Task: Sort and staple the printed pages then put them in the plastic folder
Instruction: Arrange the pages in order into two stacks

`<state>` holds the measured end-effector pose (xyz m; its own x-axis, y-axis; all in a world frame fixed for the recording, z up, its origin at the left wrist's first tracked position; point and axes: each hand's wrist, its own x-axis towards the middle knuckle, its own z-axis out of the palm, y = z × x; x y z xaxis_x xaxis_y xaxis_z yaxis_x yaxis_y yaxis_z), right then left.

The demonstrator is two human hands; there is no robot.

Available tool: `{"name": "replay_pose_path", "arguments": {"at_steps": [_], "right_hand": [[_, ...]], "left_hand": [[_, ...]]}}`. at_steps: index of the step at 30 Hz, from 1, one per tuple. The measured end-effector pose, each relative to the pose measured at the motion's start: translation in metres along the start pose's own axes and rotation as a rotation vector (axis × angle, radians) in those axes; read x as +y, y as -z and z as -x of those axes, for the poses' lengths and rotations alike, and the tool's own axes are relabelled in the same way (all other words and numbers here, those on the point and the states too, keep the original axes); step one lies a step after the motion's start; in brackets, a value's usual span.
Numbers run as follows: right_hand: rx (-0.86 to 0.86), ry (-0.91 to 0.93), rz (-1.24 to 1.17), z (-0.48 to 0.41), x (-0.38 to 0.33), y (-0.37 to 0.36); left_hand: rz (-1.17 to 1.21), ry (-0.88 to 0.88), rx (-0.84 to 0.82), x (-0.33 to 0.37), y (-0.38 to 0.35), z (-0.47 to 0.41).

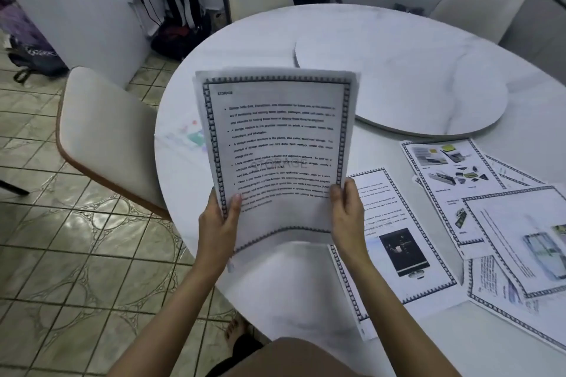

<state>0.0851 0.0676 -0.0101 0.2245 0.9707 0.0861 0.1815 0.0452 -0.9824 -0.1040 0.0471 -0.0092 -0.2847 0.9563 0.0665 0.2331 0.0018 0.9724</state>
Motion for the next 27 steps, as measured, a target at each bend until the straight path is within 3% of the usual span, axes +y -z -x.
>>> {"name": "replay_pose_path", "arguments": {"at_steps": [8, 14, 20, 27], "right_hand": [[0.007, -0.118, 0.355, -0.022, 0.016, 0.064], [0.054, -0.262, 0.528, -0.027, 0.031, 0.112], [0.106, -0.339, 0.61, -0.021, 0.057, 0.15], [0.062, -0.427, 0.862, -0.022, 0.075, 0.166]], "left_hand": [[-0.044, 0.126, -0.321, -0.005, -0.041, 0.026], [-0.159, 0.347, -0.602, -0.011, -0.086, 0.048], [-0.247, 0.41, -0.631, -0.001, -0.116, 0.059], [-0.221, 0.478, -0.535, -0.005, -0.132, 0.062]]}}
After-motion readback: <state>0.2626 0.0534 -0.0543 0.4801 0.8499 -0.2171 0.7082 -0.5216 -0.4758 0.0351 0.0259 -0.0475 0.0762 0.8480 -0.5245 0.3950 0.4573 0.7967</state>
